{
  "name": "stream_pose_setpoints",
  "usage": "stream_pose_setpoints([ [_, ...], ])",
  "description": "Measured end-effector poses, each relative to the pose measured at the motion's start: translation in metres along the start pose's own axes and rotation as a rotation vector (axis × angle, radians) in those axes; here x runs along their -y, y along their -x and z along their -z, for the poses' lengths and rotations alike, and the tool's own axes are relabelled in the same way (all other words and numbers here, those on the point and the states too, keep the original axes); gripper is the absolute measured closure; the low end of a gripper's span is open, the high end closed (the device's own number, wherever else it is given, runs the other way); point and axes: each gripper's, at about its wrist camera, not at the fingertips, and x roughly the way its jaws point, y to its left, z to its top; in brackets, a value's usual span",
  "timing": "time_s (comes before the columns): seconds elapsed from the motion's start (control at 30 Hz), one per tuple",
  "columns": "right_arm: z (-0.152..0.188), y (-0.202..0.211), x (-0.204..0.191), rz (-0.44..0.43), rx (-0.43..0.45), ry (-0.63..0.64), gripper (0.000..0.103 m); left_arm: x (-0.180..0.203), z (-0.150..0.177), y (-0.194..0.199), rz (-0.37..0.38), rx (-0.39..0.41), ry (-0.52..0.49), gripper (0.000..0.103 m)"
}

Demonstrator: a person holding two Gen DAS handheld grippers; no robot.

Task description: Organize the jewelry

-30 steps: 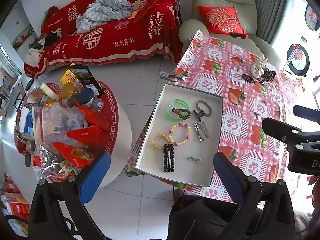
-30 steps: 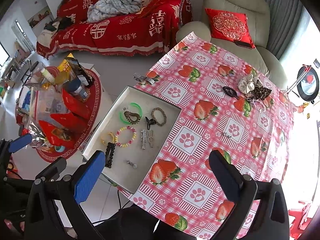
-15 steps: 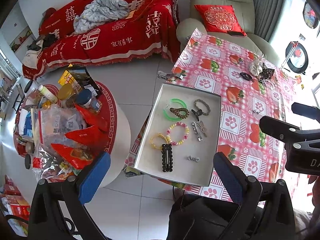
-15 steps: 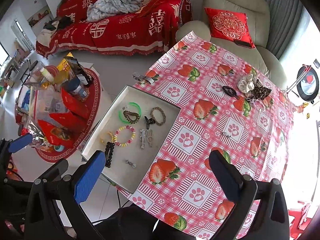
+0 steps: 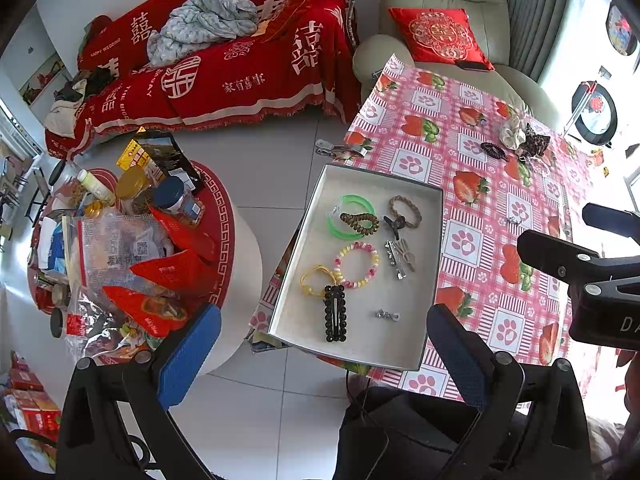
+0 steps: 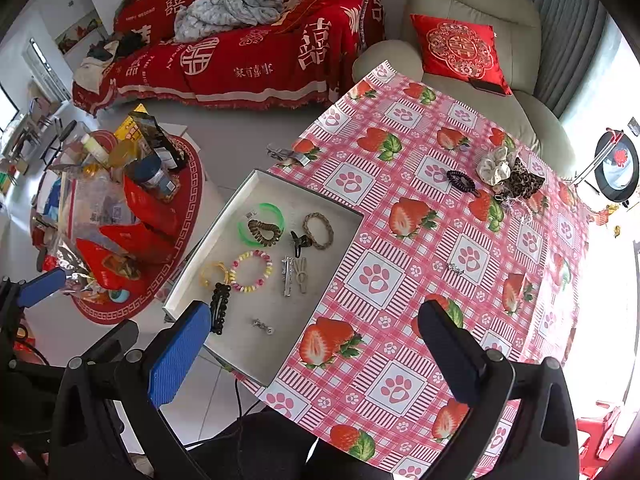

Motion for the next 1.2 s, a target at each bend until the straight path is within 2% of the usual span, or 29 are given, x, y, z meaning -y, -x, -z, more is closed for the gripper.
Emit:
stream_pose_setpoints([
  [1.2, 0.0014, 0.0002, 0.0005, 0.000, -0.001, -0.001, 0.000, 0.0024, 0.0012, -0.0004, -0.003, -0.004, -0.003, 0.000],
])
